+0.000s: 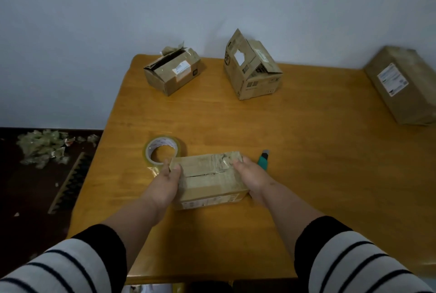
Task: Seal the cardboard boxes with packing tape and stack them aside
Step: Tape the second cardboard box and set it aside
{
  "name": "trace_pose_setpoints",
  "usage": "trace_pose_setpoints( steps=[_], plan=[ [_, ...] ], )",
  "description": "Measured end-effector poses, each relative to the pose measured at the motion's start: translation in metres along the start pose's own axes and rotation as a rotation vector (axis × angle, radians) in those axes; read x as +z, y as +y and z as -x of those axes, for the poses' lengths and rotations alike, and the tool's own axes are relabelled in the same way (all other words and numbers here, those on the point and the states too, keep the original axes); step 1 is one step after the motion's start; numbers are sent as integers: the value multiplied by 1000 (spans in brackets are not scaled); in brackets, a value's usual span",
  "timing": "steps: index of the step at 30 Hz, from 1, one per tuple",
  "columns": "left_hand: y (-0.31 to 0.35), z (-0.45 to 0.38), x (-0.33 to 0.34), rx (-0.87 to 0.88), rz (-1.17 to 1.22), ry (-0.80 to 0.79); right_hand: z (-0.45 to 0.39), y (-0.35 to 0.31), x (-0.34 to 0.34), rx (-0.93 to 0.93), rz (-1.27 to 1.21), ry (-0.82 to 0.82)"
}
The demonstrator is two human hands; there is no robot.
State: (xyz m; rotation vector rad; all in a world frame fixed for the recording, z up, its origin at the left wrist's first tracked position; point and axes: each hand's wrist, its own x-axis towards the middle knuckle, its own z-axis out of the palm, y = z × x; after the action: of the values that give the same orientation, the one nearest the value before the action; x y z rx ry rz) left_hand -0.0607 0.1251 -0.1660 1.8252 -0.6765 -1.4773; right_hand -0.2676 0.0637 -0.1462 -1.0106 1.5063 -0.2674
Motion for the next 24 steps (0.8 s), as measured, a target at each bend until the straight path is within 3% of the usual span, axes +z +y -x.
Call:
trace_pose_setpoints(
  steps=[5, 9, 11, 16, 24],
  plan=[
    [3, 6, 9, 13, -38, 146, 6, -3, 20, -101, 177, 232],
    [8, 7, 7, 30, -21, 147, 8, -3, 18, -123, 195, 270],
    [18, 8, 6, 38, -52, 117, 7, -6, 13, -89, 113, 233],
    [57, 6, 5, 0, 39, 2, 5, -27, -12, 101, -432, 80],
    [95, -9, 20, 53, 99, 58, 17, -51, -49, -33, -526, 49]
  ],
)
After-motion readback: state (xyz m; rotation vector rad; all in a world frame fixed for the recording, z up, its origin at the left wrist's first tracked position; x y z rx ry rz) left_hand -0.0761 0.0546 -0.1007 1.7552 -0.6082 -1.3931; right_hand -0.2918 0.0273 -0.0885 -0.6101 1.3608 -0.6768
